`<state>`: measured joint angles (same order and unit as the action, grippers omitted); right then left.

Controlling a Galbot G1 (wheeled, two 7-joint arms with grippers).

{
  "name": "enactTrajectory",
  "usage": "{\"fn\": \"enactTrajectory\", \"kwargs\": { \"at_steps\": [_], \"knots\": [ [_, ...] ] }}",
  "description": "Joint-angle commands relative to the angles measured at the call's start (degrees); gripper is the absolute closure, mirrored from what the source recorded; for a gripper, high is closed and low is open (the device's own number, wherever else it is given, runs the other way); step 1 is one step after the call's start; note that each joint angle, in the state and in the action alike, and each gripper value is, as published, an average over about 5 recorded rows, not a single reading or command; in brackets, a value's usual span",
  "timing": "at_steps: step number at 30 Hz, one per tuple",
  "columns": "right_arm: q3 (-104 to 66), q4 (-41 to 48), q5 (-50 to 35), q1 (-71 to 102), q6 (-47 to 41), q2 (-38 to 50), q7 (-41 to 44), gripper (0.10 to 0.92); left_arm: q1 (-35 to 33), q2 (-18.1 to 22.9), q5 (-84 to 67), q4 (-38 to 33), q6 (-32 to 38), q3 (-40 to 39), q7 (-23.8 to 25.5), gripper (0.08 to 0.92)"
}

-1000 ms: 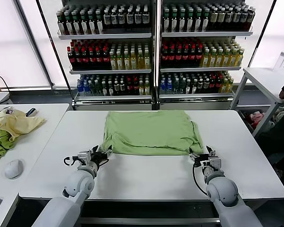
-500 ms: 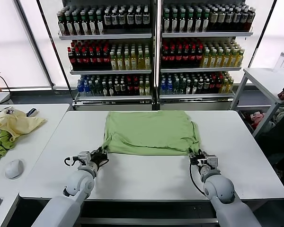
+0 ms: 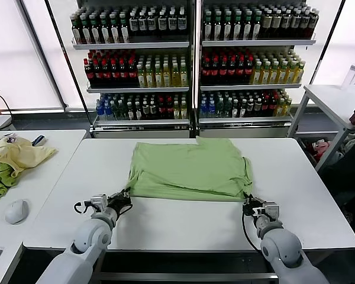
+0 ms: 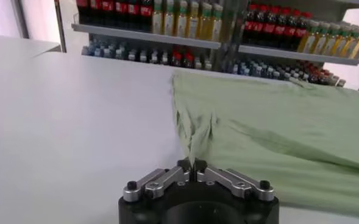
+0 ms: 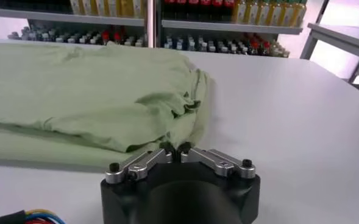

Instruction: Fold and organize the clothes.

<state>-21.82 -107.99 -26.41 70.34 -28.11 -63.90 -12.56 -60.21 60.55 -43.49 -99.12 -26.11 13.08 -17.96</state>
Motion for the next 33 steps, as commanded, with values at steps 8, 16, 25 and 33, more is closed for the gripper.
{"fn": "enactTrajectory", "kwargs": {
  "at_steps": [8,16,25,33],
  "knots": [
    [-6.99,-20.77,8.77,25.58,0.27,-1.55,-0.04,0.880,-33.45,-1.88,7.81,-29.59,-2.37,12.07,-1.94,0.897],
    [-8.19,-24.62,12.94,27.76,0.23,-1.51,1.28,0.798,-36.76,-2.55,10.65,-33.27,-5.66,15.87,-1.92,0.885],
    [-10.04,-24.05,6.97,18.03,4.80,1.41,0.27,0.540,-27.72,-4.81,9.80,-29.93,-3.37,16.10,-2.29,0.653],
    [3.49,-4.94,-0.84,-8.68,0.06,3.72,-2.12,0.315,-5.96,-4.86,4.86,-14.76,-2.87,6.65,-3.32,0.419]
  ]
}}
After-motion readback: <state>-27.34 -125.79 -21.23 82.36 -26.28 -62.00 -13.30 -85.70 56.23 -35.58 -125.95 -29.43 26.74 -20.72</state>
